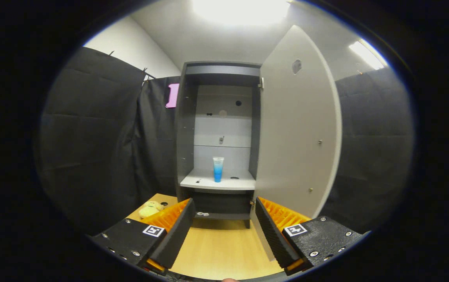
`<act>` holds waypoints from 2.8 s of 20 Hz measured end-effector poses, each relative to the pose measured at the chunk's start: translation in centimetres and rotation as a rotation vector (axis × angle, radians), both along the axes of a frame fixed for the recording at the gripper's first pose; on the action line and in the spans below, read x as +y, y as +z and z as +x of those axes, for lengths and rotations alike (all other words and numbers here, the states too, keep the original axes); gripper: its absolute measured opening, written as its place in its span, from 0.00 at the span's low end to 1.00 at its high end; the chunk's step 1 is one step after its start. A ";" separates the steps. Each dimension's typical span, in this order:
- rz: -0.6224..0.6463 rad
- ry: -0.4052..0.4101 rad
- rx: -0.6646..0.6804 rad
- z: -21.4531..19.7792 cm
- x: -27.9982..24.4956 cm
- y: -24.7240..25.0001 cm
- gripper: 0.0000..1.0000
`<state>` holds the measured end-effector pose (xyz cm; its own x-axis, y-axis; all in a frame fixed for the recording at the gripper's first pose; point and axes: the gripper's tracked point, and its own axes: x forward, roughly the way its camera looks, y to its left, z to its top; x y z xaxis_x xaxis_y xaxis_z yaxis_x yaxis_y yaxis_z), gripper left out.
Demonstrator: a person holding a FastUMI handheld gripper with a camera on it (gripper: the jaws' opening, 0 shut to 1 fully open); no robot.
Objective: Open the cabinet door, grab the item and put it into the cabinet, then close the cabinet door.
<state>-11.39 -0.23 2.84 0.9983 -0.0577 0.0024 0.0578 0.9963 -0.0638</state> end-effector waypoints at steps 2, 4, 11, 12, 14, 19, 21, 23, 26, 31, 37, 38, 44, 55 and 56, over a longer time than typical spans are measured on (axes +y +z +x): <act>0.021 -0.037 -0.003 -1.3 -4.4 0.0 0.95; 0.038 -0.092 0.015 -2.6 -9.5 -0.8 0.95; 0.082 -0.137 0.062 -2.2 -23.5 -2.4 0.95; 0.093 -0.125 0.062 -1.2 -24.4 -2.3 0.94; 0.103 -0.098 0.063 1.5 -25.8 -2.2 0.95; 0.072 0.036 0.065 5.8 -23.5 -2.0 0.94; 0.059 0.079 0.070 6.1 -22.7 -2.1 0.94; 0.055 0.076 0.059 6.0 -22.6 -1.9 0.92; 0.110 0.064 0.073 5.9 -22.5 -2.0 0.92; 0.129 -0.003 0.075 5.2 -21.4 -2.2 0.92; 0.143 -0.045 0.067 3.9 -14.4 -2.2 0.92; 0.142 -0.051 0.058 4.1 -13.1 -2.2 0.92; 0.189 -0.104 0.059 4.7 -7.0 -3.2 0.92; 0.217 -0.069 0.079 6.7 3.1 -4.4 0.93; 0.219 -0.061 0.081 6.7 3.6 -4.5 0.93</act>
